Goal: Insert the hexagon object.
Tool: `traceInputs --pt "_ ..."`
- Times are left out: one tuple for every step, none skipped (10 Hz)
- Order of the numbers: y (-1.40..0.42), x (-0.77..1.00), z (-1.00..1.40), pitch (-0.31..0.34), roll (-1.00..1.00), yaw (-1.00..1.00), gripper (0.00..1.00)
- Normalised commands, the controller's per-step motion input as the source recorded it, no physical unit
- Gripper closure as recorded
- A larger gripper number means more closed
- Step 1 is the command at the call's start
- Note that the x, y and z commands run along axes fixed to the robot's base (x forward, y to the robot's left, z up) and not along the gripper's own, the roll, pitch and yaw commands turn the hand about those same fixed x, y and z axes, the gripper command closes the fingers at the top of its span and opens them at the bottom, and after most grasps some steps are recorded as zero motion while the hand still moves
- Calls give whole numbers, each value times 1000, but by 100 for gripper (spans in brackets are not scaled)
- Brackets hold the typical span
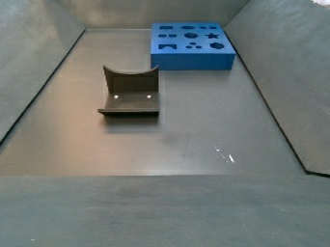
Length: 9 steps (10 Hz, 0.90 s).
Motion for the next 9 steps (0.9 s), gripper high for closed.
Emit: traceInputs --pt "509 -1000 -1000 -87 -40 0 100" --pt "511 -1000 -1000 -96 -33 0 100" --pt "514 -1000 -1000 -106 -27 0 100" --pt "414 -1000 -980 -91 -87 0 100" --pt "177 -937 -669 -87 -216 3 100" --pt "74 -823 -491 -111 -269 143 100" --pt "0 -731 -414 -136 -287 214 100" --pt "43 -563 -303 -134 -330 129 100" --pt "51 -617 -369 -124 -327 86 100"
